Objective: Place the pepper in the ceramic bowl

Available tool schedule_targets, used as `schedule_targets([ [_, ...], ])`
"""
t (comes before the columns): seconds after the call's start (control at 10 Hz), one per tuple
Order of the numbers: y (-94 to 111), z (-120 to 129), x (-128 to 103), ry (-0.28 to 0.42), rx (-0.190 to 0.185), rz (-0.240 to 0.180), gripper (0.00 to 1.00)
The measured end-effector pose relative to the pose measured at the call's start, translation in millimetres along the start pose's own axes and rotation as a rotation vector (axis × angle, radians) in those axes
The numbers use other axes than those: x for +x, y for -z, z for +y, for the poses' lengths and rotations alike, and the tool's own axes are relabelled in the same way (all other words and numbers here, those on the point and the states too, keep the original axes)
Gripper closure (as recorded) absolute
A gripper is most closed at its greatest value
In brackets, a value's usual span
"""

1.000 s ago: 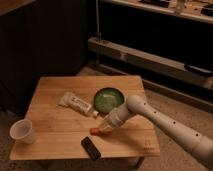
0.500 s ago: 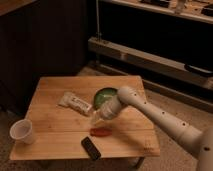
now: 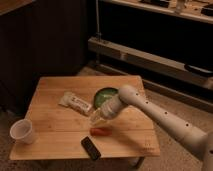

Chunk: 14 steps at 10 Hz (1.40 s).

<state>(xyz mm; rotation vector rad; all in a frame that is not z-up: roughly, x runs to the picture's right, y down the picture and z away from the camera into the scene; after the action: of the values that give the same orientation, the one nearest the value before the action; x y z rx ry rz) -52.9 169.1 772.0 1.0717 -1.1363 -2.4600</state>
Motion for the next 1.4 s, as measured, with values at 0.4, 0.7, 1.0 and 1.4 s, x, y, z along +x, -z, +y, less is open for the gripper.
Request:
schedule_targets([
  [0.4, 25.0, -27.0, 11.7, -0.014, -0.044, -0.093, 0.20],
  [0.7, 36.9, -55.6, -12.0, -0.027, -0.054, -0.160, 0.20],
  [1.0, 54.5, -66.6, -42.7, -0.063, -0.101, -0.190, 0.20],
  [1.4, 41.7, -51.1, -75.3, -0.045, -0.144, -0.091, 0.20],
])
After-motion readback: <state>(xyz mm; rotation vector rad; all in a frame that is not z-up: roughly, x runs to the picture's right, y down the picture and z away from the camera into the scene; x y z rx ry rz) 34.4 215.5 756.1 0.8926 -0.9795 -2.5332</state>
